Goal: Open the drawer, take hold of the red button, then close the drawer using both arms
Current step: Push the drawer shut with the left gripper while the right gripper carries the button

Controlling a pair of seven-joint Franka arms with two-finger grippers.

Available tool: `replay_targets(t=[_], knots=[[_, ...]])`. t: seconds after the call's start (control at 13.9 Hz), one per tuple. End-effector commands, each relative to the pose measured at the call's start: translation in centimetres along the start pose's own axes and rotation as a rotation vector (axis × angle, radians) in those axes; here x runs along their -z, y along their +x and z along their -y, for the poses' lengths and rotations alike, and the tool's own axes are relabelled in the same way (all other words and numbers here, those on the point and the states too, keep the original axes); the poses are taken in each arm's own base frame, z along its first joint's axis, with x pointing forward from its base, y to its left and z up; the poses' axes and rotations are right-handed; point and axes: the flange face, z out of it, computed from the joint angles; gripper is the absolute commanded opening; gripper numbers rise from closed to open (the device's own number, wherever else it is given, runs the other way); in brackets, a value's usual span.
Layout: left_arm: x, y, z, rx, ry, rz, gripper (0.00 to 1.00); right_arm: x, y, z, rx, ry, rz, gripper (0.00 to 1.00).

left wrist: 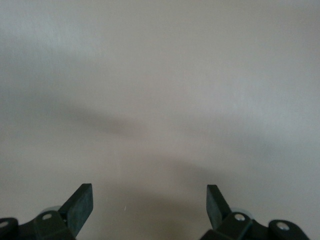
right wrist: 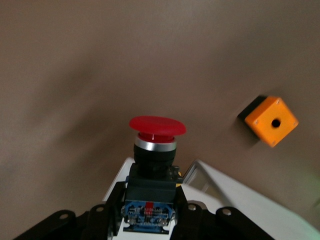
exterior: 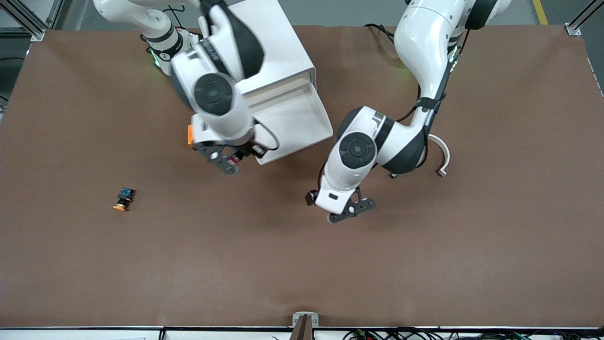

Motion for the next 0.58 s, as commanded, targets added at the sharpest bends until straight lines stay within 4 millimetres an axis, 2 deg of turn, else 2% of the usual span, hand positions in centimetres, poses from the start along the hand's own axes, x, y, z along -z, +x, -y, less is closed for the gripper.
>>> replay_targets(t=[0.0, 0.14, 0.29, 0.51], knots=[[0.1, -2.9, -0.3, -0.016, 0.065, 0.02, 1.0, 1.3, 4.6, -3.3, 0.098, 0.019, 0.021, 0.0], [-0.6, -5.0, -1.4, -0.031, 0.086, 0.025, 1.0, 0.7, 8.2, -5.0, 0.153, 0.009, -0.008, 0.0], [-0.8, -6.3, -2.0, -0.063, 0.108, 0.005, 1.0, -1.0, 10.3, -6.6, 0.221, -0.008, -0.031, 0.0], [-0.7, -8.4, -2.9, -0.099, 0.109, 0.005, 1.0, -3.7, 14.0, -10.1, 0.316, -0.009, -0.054, 0.0]])
